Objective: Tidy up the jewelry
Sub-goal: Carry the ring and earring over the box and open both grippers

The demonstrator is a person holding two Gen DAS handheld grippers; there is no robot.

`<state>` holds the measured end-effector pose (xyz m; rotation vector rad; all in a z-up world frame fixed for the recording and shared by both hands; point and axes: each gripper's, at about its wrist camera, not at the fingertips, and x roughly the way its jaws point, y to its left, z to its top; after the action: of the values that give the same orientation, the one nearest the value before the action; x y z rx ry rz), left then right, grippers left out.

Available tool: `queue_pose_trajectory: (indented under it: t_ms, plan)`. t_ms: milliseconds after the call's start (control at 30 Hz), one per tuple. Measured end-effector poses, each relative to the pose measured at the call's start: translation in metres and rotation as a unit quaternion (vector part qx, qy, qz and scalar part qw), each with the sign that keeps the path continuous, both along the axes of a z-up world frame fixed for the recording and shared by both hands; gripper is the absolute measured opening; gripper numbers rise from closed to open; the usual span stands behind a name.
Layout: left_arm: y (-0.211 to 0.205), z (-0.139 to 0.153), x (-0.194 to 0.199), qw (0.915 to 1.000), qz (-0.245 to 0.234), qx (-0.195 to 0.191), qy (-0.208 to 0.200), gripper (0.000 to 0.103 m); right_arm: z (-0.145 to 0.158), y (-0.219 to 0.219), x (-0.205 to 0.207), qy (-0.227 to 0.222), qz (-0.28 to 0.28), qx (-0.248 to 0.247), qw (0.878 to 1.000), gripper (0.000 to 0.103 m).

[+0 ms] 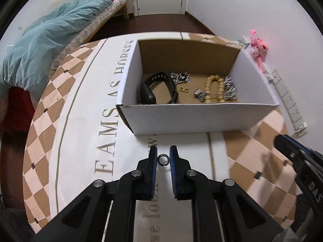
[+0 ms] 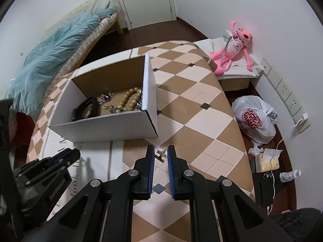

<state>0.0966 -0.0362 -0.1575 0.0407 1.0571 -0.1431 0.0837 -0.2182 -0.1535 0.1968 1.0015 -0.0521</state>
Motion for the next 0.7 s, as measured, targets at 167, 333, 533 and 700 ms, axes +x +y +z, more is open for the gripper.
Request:
queue_pose_trajectory:
  t_ms: [167,333,533,700]
  plan:
    - [0.001,0.043,-0.007,0.9992,-0.009,-0.03,-0.023,0.01,0.03,0.001,0.002,-0.018,0.017,0.021,0.999,0.013]
    - [0.002,0.073,0.024,0.9972,-0.023,-0.069,-0.018,0.01,0.053,0.001,0.033,-0.014,0.05,0.069,0.996,0.013]
    - [0.0,0.063,0.072,0.996,-0.036,-0.074,0.034,0.01,0.04,0.004,0.089,0.054,0.082,0.096,0.991,0.013]
    - [0.0,0.049,0.093,0.9937,-0.032,-0.071,0.081,0.011,0.025,0.01,0.116,0.111,0.095,0.073,0.987,0.014]
